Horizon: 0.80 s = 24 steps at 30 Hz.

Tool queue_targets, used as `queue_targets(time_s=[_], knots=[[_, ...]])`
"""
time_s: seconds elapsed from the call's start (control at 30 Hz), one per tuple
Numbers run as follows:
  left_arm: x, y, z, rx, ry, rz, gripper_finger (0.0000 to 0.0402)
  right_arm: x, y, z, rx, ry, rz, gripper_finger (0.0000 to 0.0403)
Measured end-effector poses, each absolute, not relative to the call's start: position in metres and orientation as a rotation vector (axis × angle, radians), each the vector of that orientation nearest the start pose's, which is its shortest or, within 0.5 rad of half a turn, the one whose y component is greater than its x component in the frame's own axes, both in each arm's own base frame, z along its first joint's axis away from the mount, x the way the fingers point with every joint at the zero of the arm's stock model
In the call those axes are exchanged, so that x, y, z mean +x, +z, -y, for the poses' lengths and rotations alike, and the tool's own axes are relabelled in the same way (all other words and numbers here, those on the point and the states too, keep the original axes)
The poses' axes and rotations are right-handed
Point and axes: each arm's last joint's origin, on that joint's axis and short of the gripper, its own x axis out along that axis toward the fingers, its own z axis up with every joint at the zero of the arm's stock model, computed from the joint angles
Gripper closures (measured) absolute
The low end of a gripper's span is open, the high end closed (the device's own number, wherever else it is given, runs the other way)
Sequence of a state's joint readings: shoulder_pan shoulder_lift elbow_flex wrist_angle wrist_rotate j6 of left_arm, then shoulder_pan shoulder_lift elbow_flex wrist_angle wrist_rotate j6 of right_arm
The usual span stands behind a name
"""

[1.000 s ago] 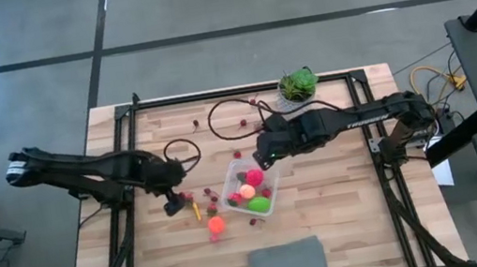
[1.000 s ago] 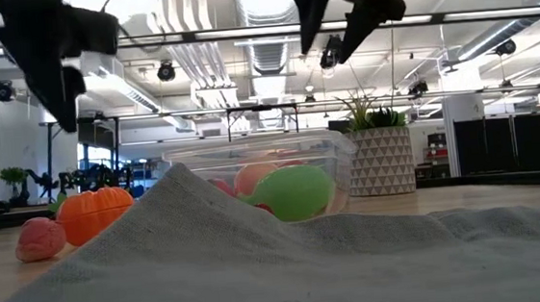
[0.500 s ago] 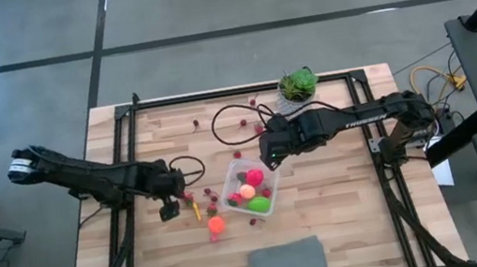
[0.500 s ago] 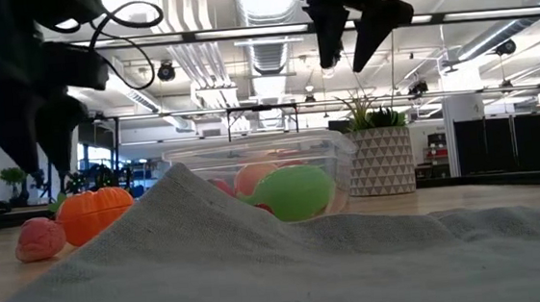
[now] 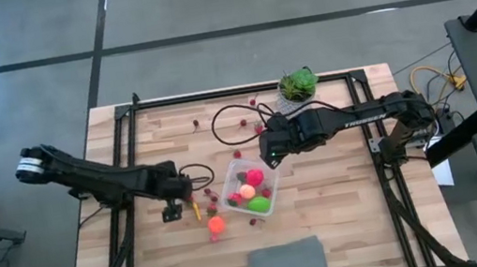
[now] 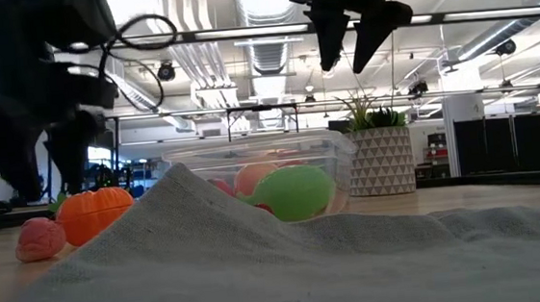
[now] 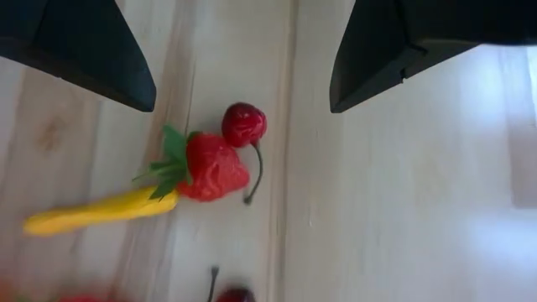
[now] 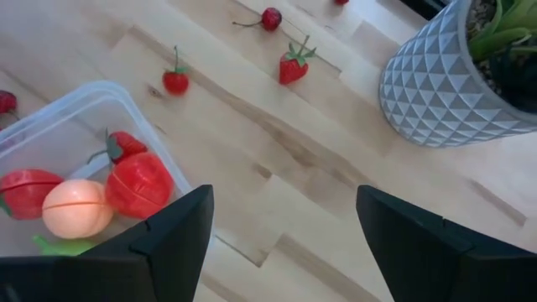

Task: Pick and placing Produce into tupperware
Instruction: Put the red cherry into the transparent container

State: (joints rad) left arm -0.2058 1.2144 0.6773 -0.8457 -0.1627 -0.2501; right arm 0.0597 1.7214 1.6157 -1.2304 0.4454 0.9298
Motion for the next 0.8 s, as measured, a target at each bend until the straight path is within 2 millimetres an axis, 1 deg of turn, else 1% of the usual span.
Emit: queue_targets(time_s=[0.27, 0.43, 0.67, 0.8], knots=[[0.192, 0.162, 0.035, 0.068, 0.152, -1.460, 0.0061, 0.332, 0.307, -0.007, 0.438, -0.872, -1.026, 0.0115], [0.197, 0.155, 0.036, 0.055, 0.146, -1.413, 0.0061, 0.332, 0.307, -0.007, 0.435, -0.869, -1.025, 0.0117], [0.196, 0.155, 0.036, 0.053, 0.141, -1.398, 0.0062, 0.332, 0.307, -0.007, 0.431, -0.866, -1.028, 0.0115], [0.195, 0.153, 0.036, 0.057, 0.140, -1.405, 0.0081, 0.332, 0.307, -0.007, 0.430, -0.865, -1.028, 0.0117]])
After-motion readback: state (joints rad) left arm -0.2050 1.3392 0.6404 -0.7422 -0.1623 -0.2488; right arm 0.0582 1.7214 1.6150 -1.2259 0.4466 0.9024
